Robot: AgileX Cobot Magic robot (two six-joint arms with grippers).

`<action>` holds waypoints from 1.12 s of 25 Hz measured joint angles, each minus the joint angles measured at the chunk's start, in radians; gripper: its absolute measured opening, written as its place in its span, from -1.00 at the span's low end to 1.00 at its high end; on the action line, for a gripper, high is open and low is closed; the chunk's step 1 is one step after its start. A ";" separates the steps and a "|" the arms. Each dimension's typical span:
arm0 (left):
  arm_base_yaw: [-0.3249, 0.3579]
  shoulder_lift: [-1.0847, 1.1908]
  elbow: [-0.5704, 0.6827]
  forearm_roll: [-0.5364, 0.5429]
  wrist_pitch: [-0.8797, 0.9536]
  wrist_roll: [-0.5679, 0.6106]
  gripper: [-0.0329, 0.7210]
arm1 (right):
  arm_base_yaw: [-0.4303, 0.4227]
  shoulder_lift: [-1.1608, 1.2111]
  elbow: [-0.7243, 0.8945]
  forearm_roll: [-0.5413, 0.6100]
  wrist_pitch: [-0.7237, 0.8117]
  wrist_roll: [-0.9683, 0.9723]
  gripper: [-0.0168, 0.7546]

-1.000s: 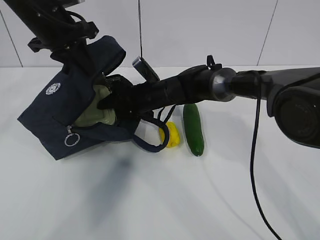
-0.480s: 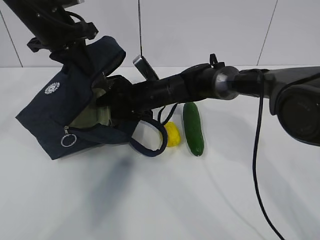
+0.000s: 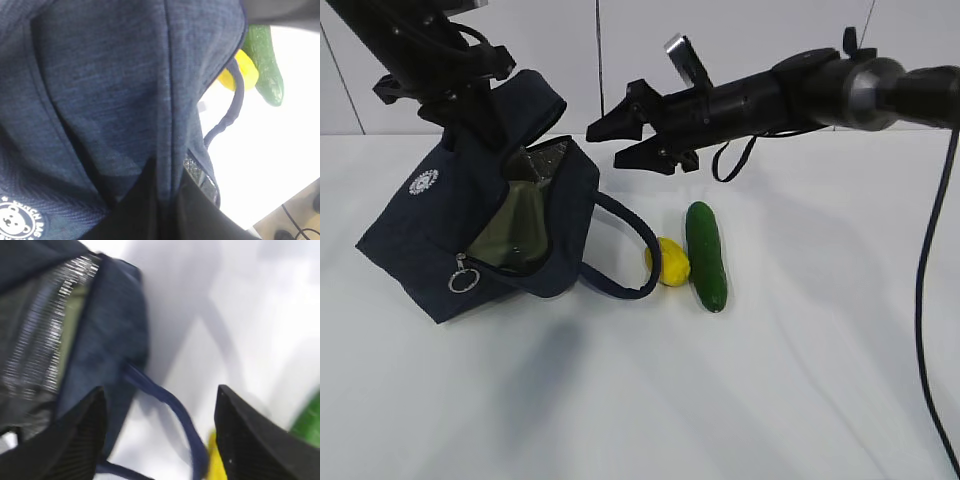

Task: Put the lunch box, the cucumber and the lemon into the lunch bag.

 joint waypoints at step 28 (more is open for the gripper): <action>0.000 0.000 0.000 0.038 0.000 0.000 -0.91 | 0.006 -0.063 -0.001 -0.915 0.127 0.608 0.32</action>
